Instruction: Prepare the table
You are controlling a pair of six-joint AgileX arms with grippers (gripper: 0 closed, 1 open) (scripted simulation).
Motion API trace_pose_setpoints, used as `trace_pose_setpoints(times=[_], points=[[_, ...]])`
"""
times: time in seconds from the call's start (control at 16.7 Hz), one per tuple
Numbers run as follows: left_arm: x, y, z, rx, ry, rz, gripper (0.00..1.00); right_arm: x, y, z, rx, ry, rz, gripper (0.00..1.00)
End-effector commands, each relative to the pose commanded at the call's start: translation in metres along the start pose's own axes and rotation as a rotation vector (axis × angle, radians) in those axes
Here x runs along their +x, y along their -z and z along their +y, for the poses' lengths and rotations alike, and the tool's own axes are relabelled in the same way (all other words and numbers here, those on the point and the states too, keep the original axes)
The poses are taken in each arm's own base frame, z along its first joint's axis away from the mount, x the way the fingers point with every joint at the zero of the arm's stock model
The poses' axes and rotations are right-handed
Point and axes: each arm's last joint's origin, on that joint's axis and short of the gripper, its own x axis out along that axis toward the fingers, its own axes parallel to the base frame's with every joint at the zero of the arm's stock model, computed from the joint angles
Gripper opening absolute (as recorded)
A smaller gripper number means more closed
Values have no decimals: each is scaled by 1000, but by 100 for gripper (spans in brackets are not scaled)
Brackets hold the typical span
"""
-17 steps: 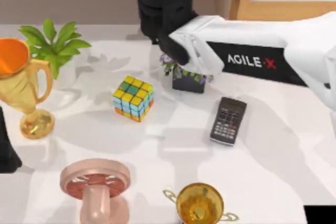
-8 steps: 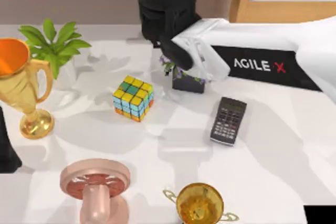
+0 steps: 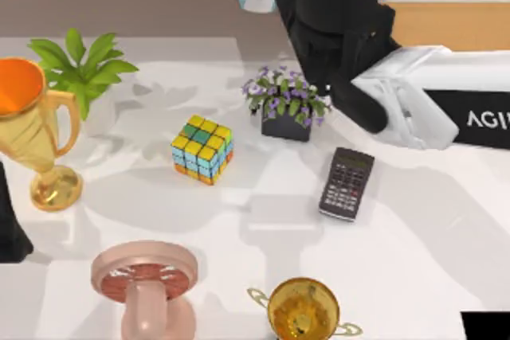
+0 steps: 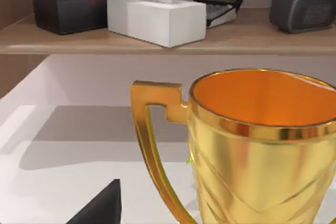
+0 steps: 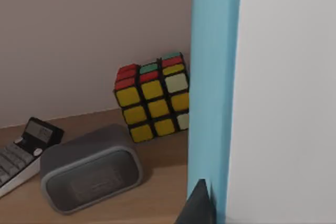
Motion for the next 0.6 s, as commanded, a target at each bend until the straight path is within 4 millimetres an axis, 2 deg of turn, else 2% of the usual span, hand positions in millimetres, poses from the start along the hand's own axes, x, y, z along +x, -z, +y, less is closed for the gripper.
trace_pose_setpoints(times=[0.3, 0.6], points=[[0, 0, 0, 0, 0, 0, 100, -60, -14, -44, 236, -181, 125, 0], [0, 0, 0, 0, 0, 0, 100, -102, -7, -107, 480, -241, 289, 0]])
